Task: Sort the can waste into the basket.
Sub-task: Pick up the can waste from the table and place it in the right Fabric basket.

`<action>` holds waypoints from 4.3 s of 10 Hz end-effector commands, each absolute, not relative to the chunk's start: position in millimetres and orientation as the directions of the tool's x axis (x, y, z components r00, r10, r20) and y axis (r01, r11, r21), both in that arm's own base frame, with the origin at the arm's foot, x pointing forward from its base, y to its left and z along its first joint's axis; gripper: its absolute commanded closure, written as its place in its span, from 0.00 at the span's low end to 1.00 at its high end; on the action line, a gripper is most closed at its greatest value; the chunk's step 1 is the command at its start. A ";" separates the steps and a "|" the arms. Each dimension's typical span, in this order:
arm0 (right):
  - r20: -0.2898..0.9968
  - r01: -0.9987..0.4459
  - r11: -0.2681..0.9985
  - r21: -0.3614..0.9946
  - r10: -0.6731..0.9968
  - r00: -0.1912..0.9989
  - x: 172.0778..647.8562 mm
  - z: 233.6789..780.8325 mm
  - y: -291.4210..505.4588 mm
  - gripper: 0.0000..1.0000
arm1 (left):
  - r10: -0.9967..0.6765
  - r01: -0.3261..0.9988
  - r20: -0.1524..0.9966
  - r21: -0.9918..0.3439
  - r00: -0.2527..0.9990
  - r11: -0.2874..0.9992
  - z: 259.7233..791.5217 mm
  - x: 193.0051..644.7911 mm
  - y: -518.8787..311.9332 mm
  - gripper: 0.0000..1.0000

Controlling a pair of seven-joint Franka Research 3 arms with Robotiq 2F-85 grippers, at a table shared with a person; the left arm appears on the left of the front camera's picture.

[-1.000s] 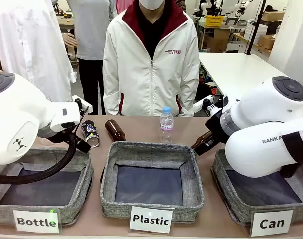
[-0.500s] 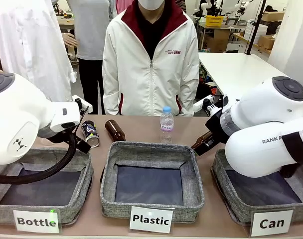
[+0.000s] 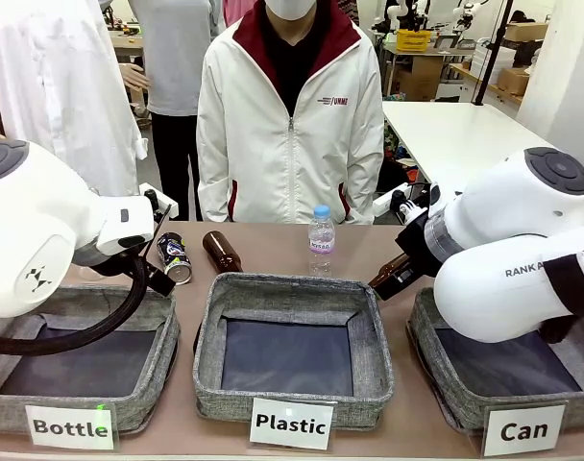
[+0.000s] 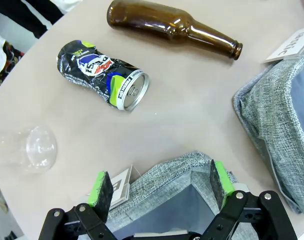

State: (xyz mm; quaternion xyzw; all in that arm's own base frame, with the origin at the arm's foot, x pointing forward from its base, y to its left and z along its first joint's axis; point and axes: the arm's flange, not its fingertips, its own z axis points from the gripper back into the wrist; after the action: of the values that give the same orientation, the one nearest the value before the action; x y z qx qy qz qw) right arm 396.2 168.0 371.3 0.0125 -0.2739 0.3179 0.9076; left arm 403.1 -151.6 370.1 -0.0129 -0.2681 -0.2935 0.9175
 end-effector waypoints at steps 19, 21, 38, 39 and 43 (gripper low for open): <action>0.178 0.064 0.420 0.905 -0.513 0.840 281.3 476.8 -201.3 0.00 | 0.489 0.250 0.390 -0.911 0.781 0.328 438.7 308.1 162.1 0.00; 0.180 0.056 0.463 0.885 -0.450 0.875 267.5 487.9 -200.9 0.00 | 0.401 0.269 0.366 -0.922 0.839 0.279 438.2 296.2 194.9 0.00; 0.248 0.359 0.931 0.072 -0.365 0.897 465.1 521.5 6.5 0.00 | 0.401 0.269 0.366 -0.922 0.839 0.279 438.2 296.2 194.9 0.00; 0.241 0.325 0.943 0.072 -0.332 0.912 471.4 514.8 4.6 0.00 | 0.401 0.269 0.366 -0.922 0.839 0.279 438.2 296.2 194.9 0.00; 0.273 0.076 0.996 0.047 -0.086 0.958 511.3 475.5 -10.2 0.00 | 0.401 0.269 0.366 -0.922 0.839 0.279 438.2 296.2 194.9 0.00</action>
State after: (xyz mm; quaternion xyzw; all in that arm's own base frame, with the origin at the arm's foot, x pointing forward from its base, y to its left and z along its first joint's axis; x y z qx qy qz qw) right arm 501.4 -2.7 480.1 0.0145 -0.1275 -0.0938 0.9873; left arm 295.5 195.1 436.7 -0.5945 -0.2681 0.0526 0.7563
